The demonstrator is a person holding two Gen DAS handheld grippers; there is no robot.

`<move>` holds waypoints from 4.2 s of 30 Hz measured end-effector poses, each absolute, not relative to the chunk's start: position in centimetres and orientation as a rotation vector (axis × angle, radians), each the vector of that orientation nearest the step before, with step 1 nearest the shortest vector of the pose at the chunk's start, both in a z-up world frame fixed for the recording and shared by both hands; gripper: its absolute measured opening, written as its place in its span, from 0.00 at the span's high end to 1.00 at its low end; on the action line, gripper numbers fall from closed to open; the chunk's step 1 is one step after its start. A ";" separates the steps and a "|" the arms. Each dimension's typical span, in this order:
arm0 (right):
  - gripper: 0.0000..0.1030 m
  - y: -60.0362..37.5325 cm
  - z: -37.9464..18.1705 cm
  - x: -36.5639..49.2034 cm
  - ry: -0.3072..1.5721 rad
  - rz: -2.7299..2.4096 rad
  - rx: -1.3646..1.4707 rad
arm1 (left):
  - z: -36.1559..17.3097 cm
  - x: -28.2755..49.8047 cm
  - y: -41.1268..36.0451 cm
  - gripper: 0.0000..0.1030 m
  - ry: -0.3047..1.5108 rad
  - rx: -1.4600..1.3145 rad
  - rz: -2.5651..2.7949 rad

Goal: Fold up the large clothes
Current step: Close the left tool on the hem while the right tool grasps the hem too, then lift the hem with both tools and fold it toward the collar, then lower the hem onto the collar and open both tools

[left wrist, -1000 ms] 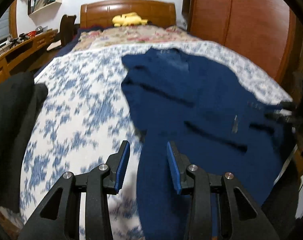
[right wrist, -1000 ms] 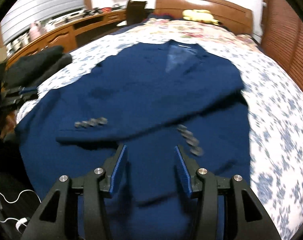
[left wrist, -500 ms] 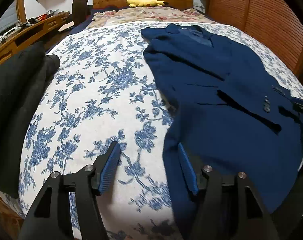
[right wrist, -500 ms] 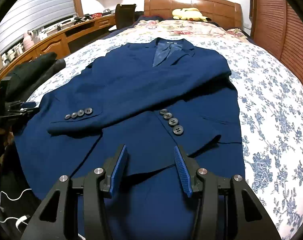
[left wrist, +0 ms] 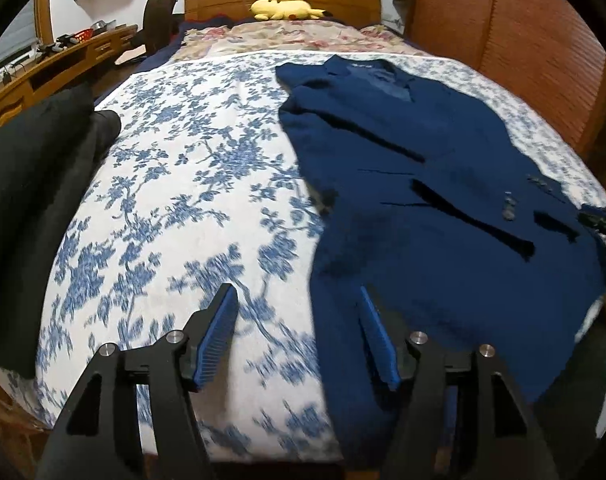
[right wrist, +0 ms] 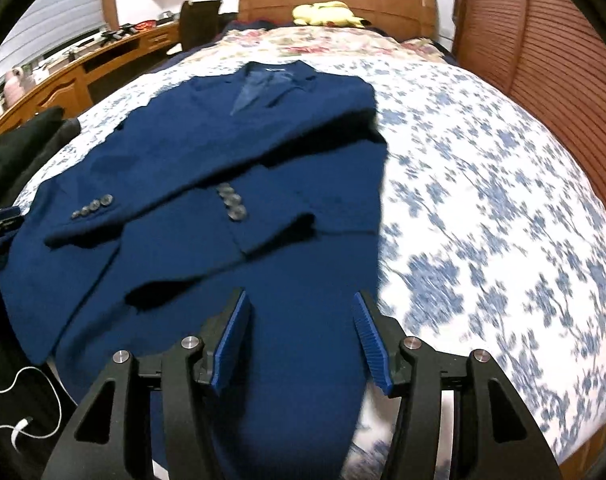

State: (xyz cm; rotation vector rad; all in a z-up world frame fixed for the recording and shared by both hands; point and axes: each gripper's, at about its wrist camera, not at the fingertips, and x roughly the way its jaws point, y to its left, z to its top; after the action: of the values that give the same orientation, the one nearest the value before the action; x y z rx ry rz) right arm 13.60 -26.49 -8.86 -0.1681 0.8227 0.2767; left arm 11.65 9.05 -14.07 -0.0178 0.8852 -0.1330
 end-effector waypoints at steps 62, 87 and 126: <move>0.97 -35.4 14.9 -6.2 0.228 0.537 0.026 | 16.1 0.9 3.2 0.97 0.236 0.110 -0.335; 0.97 -30.2 1.0 15.1 0.565 0.239 -0.085 | -1.9 19.1 4.0 0.97 0.496 -0.017 -0.116; 0.47 -13.0 -1.6 14.4 0.658 0.561 -0.256 | -5.1 16.6 8.7 0.67 0.577 -0.023 -0.216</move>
State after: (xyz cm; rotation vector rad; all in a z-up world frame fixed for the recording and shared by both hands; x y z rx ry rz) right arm 14.39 -13.00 -1.61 -0.2557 0.6582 0.5614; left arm 16.56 8.68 -5.09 -0.0230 0.5769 -0.2163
